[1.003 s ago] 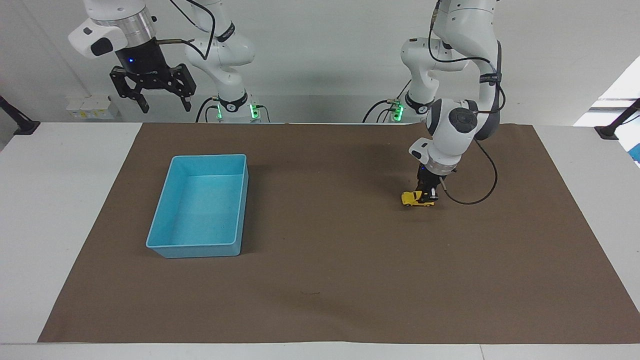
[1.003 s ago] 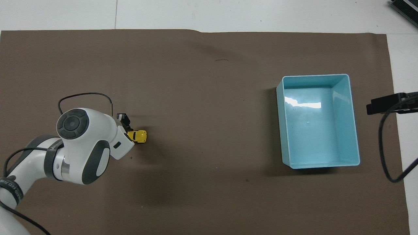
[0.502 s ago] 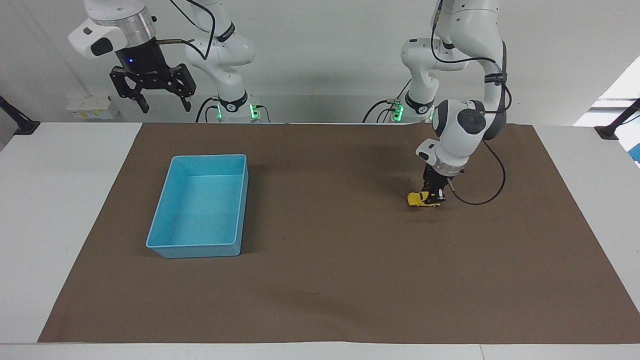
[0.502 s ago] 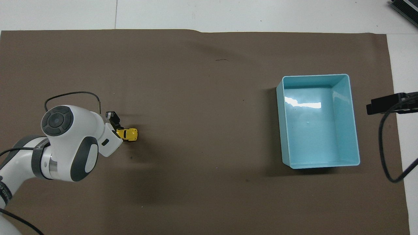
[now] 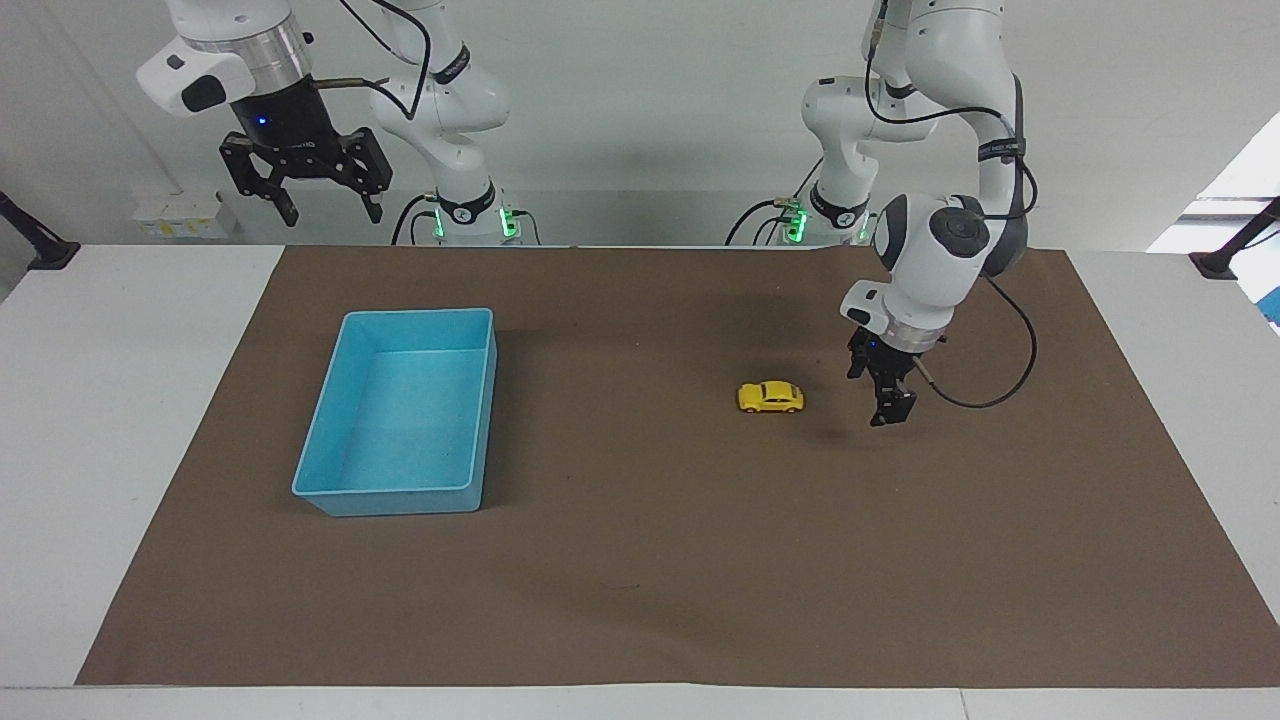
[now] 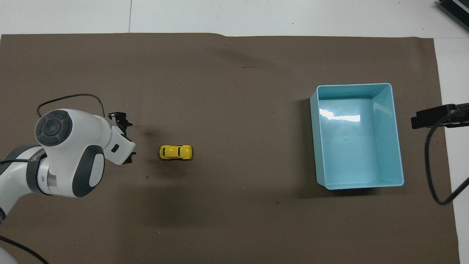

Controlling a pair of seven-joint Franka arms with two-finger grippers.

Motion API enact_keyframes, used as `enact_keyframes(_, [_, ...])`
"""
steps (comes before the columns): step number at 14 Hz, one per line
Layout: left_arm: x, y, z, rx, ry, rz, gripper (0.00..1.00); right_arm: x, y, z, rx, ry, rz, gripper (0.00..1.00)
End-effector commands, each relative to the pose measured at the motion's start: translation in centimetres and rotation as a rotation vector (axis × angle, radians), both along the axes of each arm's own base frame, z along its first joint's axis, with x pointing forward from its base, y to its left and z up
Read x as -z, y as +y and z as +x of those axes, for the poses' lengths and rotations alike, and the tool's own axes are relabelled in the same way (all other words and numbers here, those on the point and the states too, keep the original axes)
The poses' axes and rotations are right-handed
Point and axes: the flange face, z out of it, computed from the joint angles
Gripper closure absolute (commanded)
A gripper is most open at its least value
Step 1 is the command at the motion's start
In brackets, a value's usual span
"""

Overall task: Wind up and store yellow beetle car
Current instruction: 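Release the car and lift the left gripper away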

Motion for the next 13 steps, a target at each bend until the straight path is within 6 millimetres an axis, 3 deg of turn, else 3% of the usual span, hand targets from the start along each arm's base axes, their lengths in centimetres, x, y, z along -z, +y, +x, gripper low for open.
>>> enact_keyframes(1, [-3.8, 0.6, 0.5, -0.247, -0.03, -0.042, 0.0, -0.2, -0.2, -0.6, 0.013, -0.004, 0.008, 0.0])
enact_keyframes(4, [-6.6, 1.1, 2.0, -0.533, 0.015, -0.064, 0.0, -0.2, -0.2, -0.6, 0.013, -0.004, 0.008, 0.0])
enact_keyframes(7, [-10.0, 5.0, 3.2, -0.821, 0.058, -0.072, 0.0, -0.2, -0.2, -0.5, 0.013, -0.006, 0.008, 0.0])
enact_keyframes(10, [-14.2, 9.6, 4.1, -0.988, 0.056, -0.087, 0.0, -0.2, -0.3, -0.6, 0.013, -0.004, 0.007, 0.0])
enact_keyframes(13, [-19.3, 11.4, 4.3, -1.138, 0.074, -0.091, 0.0, -0.1, -0.3, -0.6, 0.013, 0.003, 0.007, 0.0])
